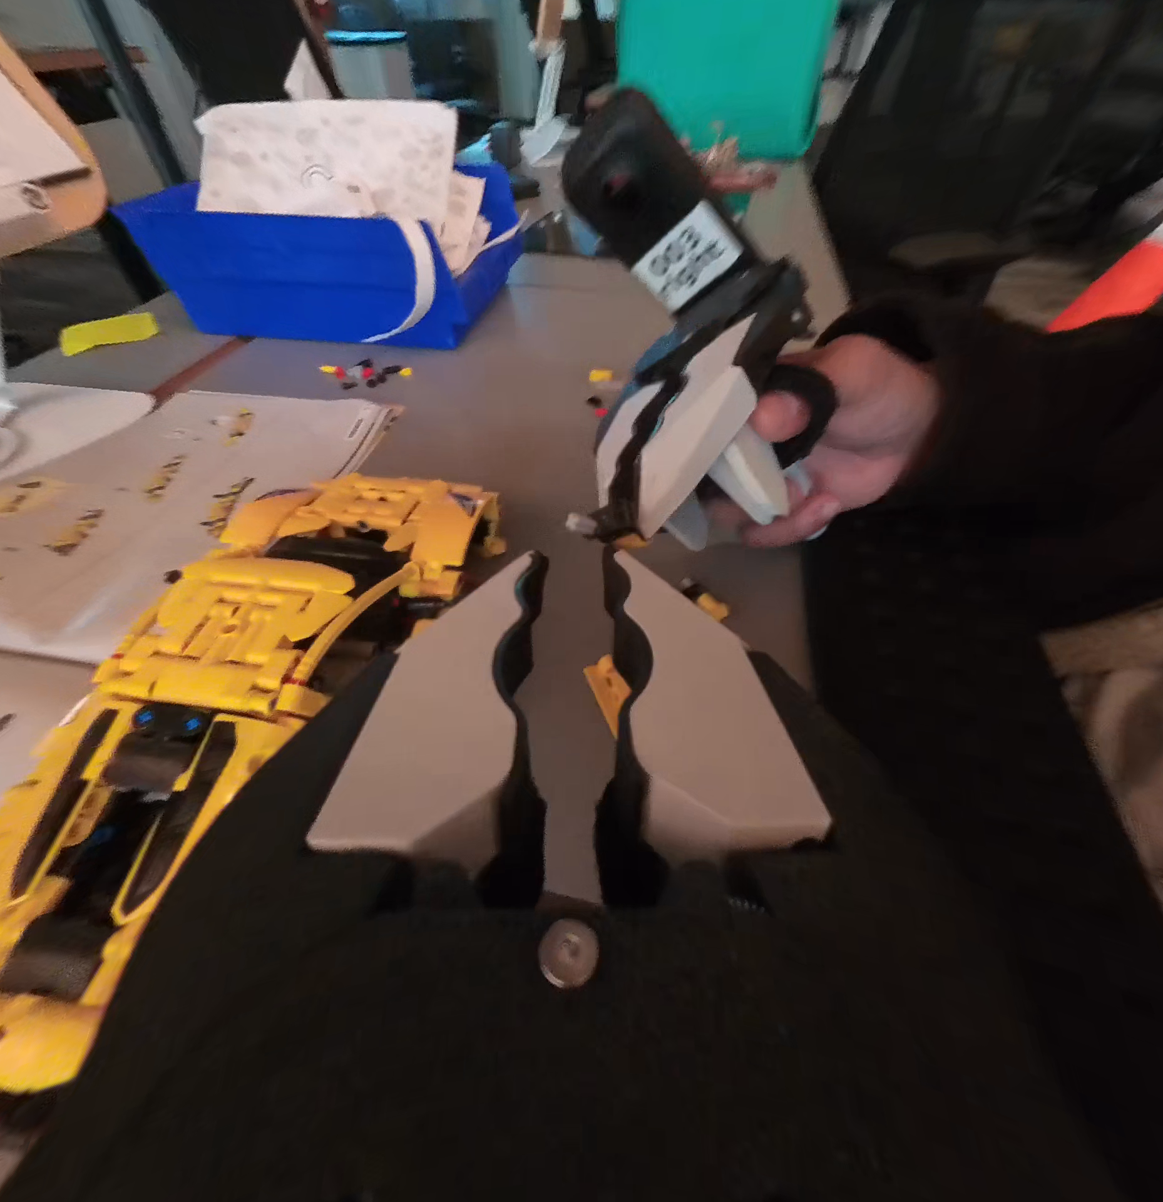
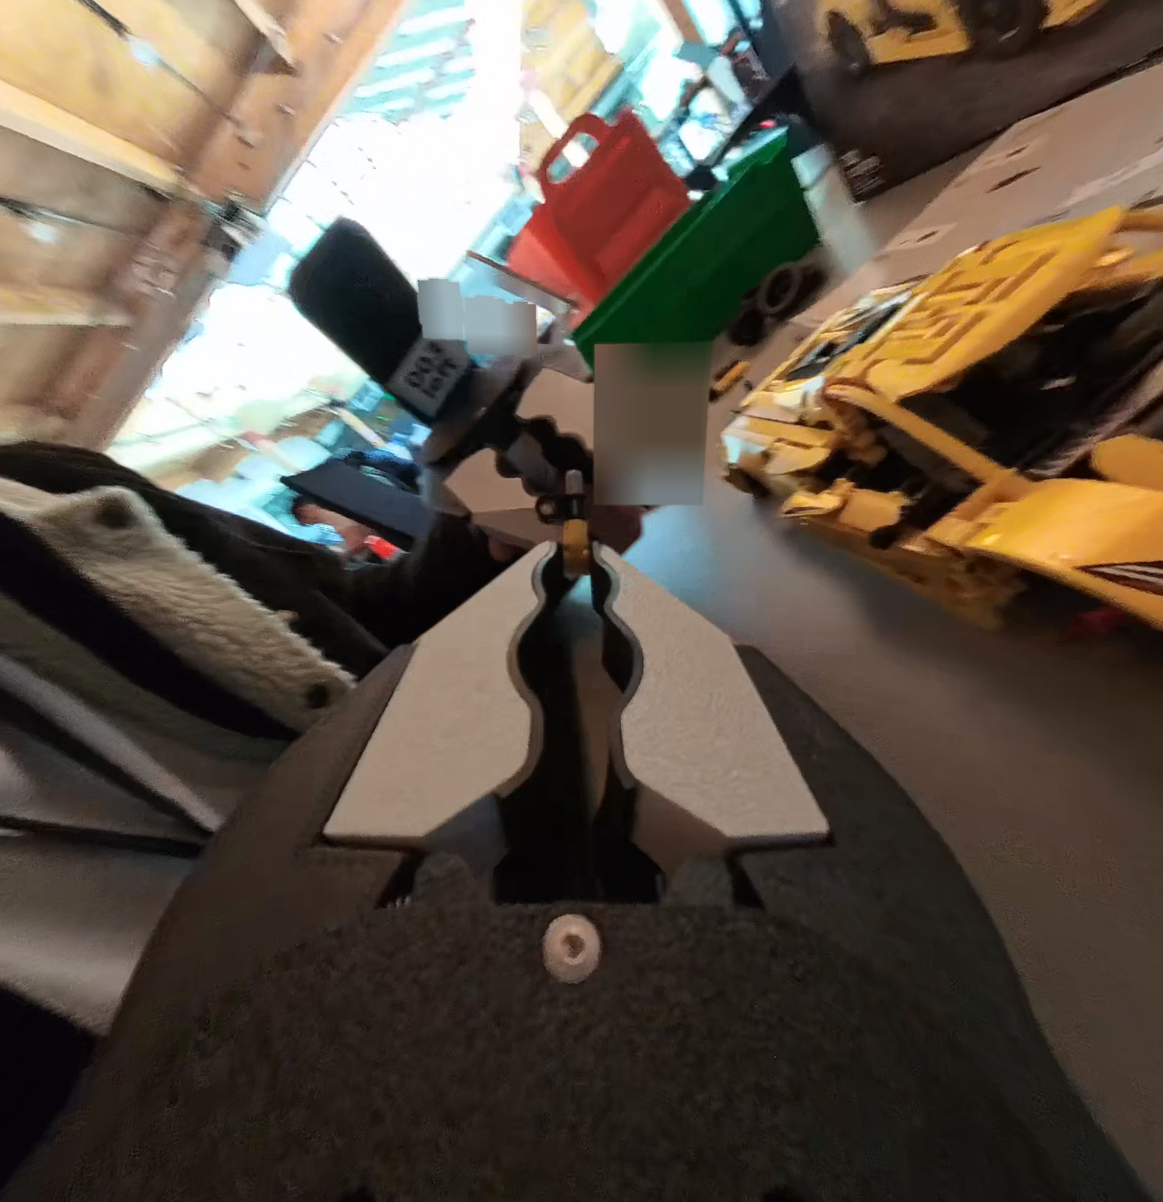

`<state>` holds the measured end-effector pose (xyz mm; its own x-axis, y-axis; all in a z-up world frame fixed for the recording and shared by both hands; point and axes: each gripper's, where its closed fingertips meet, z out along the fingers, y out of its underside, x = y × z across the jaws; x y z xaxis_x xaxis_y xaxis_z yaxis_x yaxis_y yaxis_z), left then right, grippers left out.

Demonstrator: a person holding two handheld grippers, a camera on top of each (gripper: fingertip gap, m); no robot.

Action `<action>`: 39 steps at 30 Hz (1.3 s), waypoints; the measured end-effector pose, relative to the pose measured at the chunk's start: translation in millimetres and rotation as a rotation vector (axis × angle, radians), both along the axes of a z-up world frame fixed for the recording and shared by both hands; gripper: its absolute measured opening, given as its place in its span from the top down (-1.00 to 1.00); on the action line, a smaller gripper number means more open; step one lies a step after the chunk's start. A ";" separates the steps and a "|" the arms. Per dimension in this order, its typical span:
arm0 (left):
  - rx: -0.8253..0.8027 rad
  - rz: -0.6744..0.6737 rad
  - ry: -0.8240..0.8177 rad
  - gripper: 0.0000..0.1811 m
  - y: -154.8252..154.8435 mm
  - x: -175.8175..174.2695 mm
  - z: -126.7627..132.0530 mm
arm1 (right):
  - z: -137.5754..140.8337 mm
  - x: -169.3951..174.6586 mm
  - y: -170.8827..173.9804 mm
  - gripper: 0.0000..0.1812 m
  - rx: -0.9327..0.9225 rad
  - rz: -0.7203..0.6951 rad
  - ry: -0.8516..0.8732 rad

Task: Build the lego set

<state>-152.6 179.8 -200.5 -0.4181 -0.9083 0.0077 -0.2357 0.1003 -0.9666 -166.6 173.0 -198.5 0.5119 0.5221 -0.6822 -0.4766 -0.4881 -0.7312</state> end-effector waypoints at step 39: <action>0.618 0.132 -0.341 0.82 -25.1 7.5 18.6 | 23.1 -3.2 -5.8 0.91 0.012 0.123 0.297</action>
